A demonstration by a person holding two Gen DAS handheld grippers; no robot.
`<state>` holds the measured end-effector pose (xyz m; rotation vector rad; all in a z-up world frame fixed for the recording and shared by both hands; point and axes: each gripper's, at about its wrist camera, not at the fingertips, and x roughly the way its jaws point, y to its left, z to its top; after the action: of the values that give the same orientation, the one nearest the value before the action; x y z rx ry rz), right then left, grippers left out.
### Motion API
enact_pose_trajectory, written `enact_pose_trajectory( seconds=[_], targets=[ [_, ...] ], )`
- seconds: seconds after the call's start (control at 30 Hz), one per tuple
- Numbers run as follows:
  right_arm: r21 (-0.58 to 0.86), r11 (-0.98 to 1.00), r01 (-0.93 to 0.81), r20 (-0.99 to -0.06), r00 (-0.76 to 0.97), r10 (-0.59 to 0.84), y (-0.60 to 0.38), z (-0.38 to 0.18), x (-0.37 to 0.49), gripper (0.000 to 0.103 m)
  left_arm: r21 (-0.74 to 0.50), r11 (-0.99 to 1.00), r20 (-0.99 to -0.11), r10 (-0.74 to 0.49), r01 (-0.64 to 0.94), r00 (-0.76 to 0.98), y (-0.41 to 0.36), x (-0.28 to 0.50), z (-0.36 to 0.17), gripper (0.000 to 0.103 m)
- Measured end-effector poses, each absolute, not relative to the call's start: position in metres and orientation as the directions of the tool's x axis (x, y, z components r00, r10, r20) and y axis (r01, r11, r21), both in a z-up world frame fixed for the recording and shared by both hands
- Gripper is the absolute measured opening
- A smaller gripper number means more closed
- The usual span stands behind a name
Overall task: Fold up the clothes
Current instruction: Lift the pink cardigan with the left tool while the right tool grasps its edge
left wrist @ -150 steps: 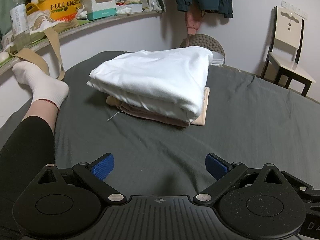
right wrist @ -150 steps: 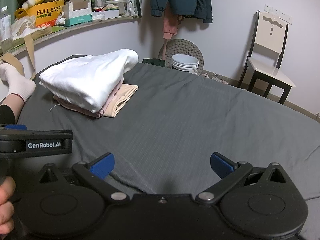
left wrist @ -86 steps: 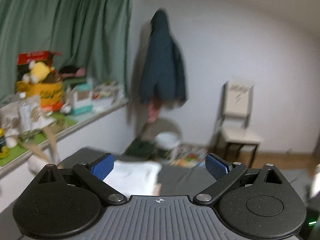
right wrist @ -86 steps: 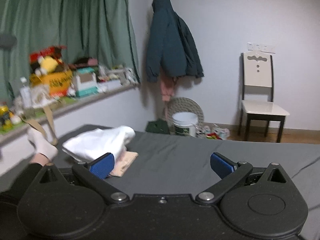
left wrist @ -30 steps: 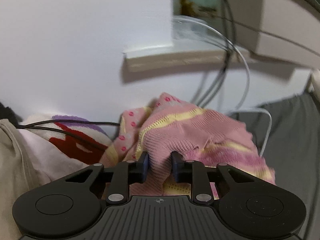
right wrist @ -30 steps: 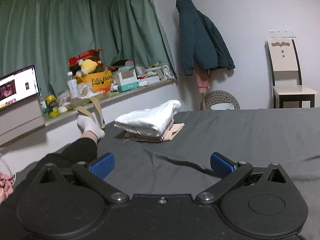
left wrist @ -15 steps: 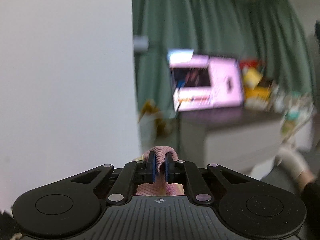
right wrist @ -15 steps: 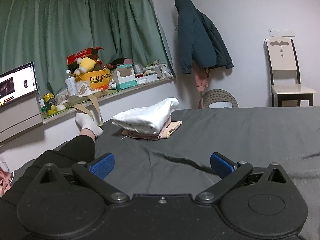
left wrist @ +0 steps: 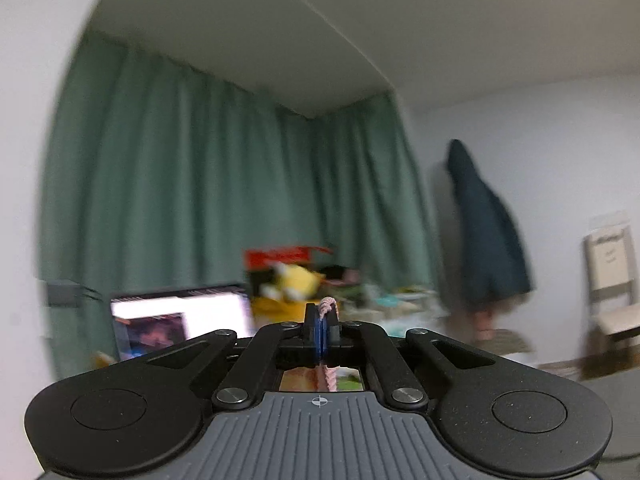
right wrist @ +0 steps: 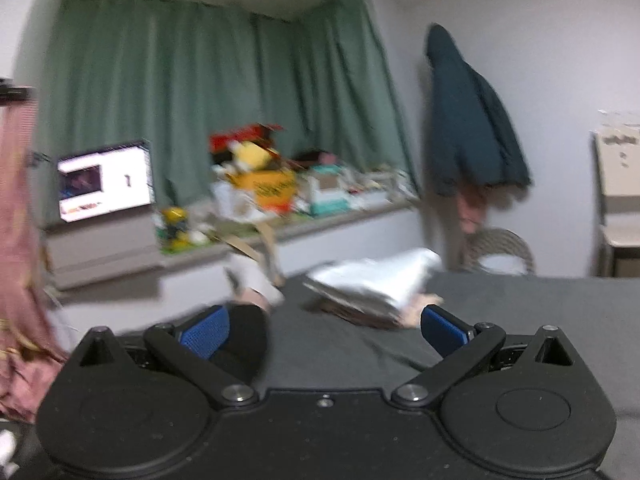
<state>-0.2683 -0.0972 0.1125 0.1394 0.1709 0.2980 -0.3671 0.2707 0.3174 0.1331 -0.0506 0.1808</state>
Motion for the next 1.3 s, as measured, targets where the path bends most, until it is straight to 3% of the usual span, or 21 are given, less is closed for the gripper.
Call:
enact_pose_trajectory(
  seconds=[0.1,0.33,0.43,0.53,0.6,0.63,0.67,0.77,0.87,0.9,1.03,1.23,1.3],
  targets=[
    [0.153,0.928,-0.339,-0.111,0.928,0.357,-0.082,0.124,-0.277,0.103,0.129,0.982,0.036,0.132,-0.135,0.991,0.264,-0.352,0.329,0.0],
    [0.192,0.835,-0.516,-0.066,0.842,0.536,-0.039,0.155,-0.272,0.103,0.125,0.984,0.025,-0.133,0.128,0.991,0.203,-0.359,0.341,0.0],
    [0.128,0.764,-0.632,-0.041,0.767,0.641,-0.003,0.174,-0.271,0.103,0.115,0.957,0.041,-0.272,0.266,0.961,0.165,-0.366,0.355,0.0],
    [-0.029,0.739,-0.673,-0.091,0.738,0.669,0.038,0.18,-0.272,0.102,0.102,0.924,0.068,-0.376,0.368,0.924,0.139,-0.367,0.365,0.0],
    [-0.131,0.744,-0.656,-0.149,0.755,0.639,0.054,0.178,-0.275,0.062,0.103,0.912,0.084,-0.405,0.397,0.91,0.127,-0.369,0.368,0.0],
    [-0.148,0.749,-0.645,-0.18,0.763,0.621,0.054,0.178,-0.275,0.025,0.095,0.909,0.079,-0.414,0.407,0.907,0.122,-0.365,0.369,0.0],
    [-0.126,0.76,-0.638,-0.21,0.766,0.608,0.049,0.178,-0.273,0.017,0.087,0.906,0.074,-0.421,0.415,0.904,0.118,-0.36,0.369,0.0],
    [0.099,0.78,-0.618,-0.243,0.745,0.621,0.006,0.187,-0.256,0.013,0.079,0.909,0.061,-0.414,0.409,0.908,0.109,-0.339,0.365,0.0],
    [0.233,0.844,-0.483,-0.204,0.825,0.528,-0.049,0.208,-0.243,0.008,0.097,0.918,0.093,-0.394,0.385,0.914,0.1,-0.322,0.368,0.0],
    [0.255,0.868,-0.427,-0.174,0.862,0.475,-0.068,0.218,-0.241,0.002,0.104,0.916,0.105,-0.397,0.387,0.912,0.094,-0.316,0.371,0.0],
    [0.273,0.929,-0.251,-0.052,0.96,0.275,-0.144,0.274,-0.25,0.002,0.138,0.905,0.177,-0.423,0.403,0.889,0.066,-0.307,0.39,0.0],
    [0.098,0.995,-0.025,0.134,0.991,0.011,-0.201,0.355,-0.297,0.002,0.136,0.868,0.287,-0.496,0.478,0.819,0.018,-0.295,0.43,0.0],
    [-0.003,0.992,0.129,0.236,0.964,-0.125,-0.207,0.377,-0.321,0.002,0.133,0.861,0.331,-0.505,0.49,0.797,0.004,-0.294,0.442,0.0]
  ],
)
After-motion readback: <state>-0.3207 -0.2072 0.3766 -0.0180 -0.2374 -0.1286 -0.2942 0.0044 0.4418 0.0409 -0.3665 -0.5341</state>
